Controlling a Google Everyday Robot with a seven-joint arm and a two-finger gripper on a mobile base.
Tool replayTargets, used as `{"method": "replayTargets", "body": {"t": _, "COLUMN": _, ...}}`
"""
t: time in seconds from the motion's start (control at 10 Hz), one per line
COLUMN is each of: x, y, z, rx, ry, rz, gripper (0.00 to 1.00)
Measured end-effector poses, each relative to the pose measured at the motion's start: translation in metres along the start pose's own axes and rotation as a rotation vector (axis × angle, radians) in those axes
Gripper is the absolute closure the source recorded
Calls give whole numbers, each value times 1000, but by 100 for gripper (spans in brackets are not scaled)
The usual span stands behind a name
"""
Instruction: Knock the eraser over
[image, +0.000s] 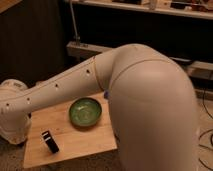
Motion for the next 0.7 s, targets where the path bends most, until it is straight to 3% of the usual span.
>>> {"method": "replayTargets", "body": {"t": 0.4, "x": 19, "y": -32, "z": 50, "rx": 14, "ry": 103, "rz": 10, "gripper": 100}}
{"method": "replayTargets", "body": {"t": 0.7, "x": 16, "y": -66, "z": 56, "rx": 55, "ry": 120, "rz": 58, "gripper": 100}}
